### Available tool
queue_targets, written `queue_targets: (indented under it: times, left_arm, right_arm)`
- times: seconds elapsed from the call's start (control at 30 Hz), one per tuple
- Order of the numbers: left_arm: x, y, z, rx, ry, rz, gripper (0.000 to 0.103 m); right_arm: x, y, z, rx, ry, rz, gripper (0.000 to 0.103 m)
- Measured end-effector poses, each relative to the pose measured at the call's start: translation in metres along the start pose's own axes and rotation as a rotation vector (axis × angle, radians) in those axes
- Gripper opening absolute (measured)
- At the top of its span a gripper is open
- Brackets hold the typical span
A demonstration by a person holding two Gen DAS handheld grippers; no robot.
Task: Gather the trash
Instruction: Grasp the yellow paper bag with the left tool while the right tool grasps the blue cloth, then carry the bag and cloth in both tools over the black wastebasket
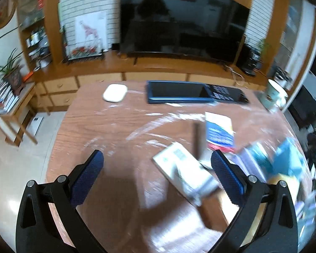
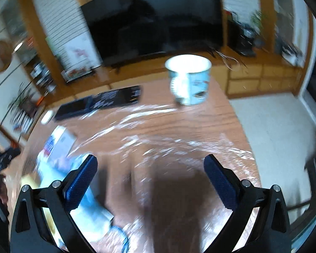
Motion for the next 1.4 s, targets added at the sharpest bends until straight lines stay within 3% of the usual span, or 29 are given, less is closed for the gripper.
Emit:
queue_targets:
  times: [0.1, 0.2, 0.4, 0.63, 0.8, 0.93, 1.0, 1.13, 1.27, 1.4]
  left_arm:
    - [-0.009, -0.021, 0.013, -0.084, 0.010, 0.026, 0.101]
    - [-0.018, -0.045, 0.032, -0.177, 0.005, 0.028, 0.101]
    - [-0.048, -0.109, 0.059, -0.336, 0.042, -0.065, 0.102]
    - [-0.081, -0.137, 0.044, -0.319, 0.113, -0.105, 0.102]
    - [-0.083, -0.131, 0.027, -0.307, 0.143, -0.053, 0.101]
    - [-0.089, -0.124, 0.020, -0.316, 0.169, -0.024, 0.085]
    - [-0.089, -0.121, 0.019, -0.330, 0.171, -0.005, 0.078]
    - [-0.089, -0.118, 0.022, -0.341, 0.166, -0.005, 0.061]
    - [-0.086, -0.117, 0.027, -0.359, 0.154, 0.000, 0.047]
    - [-0.083, -0.116, 0.031, -0.374, 0.144, 0.003, 0.040]
  right_arm:
    - [-0.020, 0.023, 0.009, 0.073, 0.021, 0.033, 0.099]
    - [-0.036, 0.036, 0.009, 0.076, 0.038, 0.065, 0.099]
    - [-0.046, 0.060, -0.005, 0.134, 0.083, 0.065, 0.099]
    - [-0.049, 0.076, -0.030, 0.225, 0.135, 0.015, 0.099]
    - [-0.056, 0.089, -0.043, 0.282, 0.182, 0.008, 0.099]
    - [-0.067, 0.089, -0.052, 0.294, 0.242, -0.013, 0.098]
    - [-0.071, 0.088, -0.051, 0.315, 0.250, -0.027, 0.092]
    - [-0.073, 0.087, -0.043, 0.351, 0.238, -0.048, 0.065]
    - [-0.070, 0.089, -0.028, 0.357, 0.200, -0.037, 0.059]
    - [-0.067, 0.090, -0.014, 0.358, 0.156, -0.043, 0.058]
Point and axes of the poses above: each gripper's, at about its wrist camera, not at the fingertips, and z roughly against the way its jaws point, y to its left, x to its top, the point moved 6 cm from there along -z, roughly the way its jaws point, and after that the axes turned 7 degrees about -y, right-handed, at the moved point
